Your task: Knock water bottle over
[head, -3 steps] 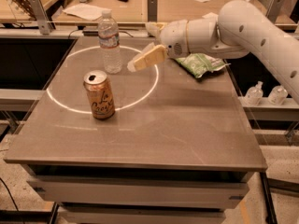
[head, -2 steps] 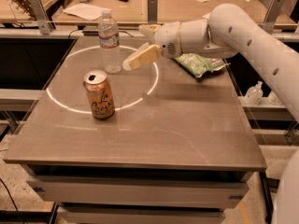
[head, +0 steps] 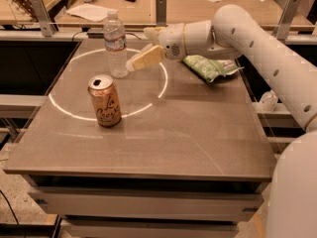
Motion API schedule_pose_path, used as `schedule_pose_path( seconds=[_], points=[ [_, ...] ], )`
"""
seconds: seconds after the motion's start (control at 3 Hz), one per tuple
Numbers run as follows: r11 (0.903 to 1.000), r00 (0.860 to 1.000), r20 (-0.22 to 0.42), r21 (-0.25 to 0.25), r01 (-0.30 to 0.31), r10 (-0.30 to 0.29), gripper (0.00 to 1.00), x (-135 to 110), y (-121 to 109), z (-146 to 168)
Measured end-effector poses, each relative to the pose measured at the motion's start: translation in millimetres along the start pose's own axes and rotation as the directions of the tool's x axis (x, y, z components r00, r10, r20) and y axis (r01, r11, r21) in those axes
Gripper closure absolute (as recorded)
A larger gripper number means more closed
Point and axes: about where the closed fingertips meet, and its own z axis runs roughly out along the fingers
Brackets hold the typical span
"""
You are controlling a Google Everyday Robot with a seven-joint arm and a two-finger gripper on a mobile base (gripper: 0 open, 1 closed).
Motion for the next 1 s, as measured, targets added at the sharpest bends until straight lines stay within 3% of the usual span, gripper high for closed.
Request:
schedule_pose_path(
  seconds=[0.33, 0.67, 1.0],
  points=[
    [0.9998, 1.0, -0.008, 0.0, 0.018, -0.018, 0.0, 2, -10, 12],
    [0.999, 1.0, -0.007, 0.039, -0.022, 0.022, 0.0, 10, -20, 25],
    [0.9967, 1.0, -0.005, 0.078, -0.023, 0.024, 0.0, 7, -25, 43]
  ],
)
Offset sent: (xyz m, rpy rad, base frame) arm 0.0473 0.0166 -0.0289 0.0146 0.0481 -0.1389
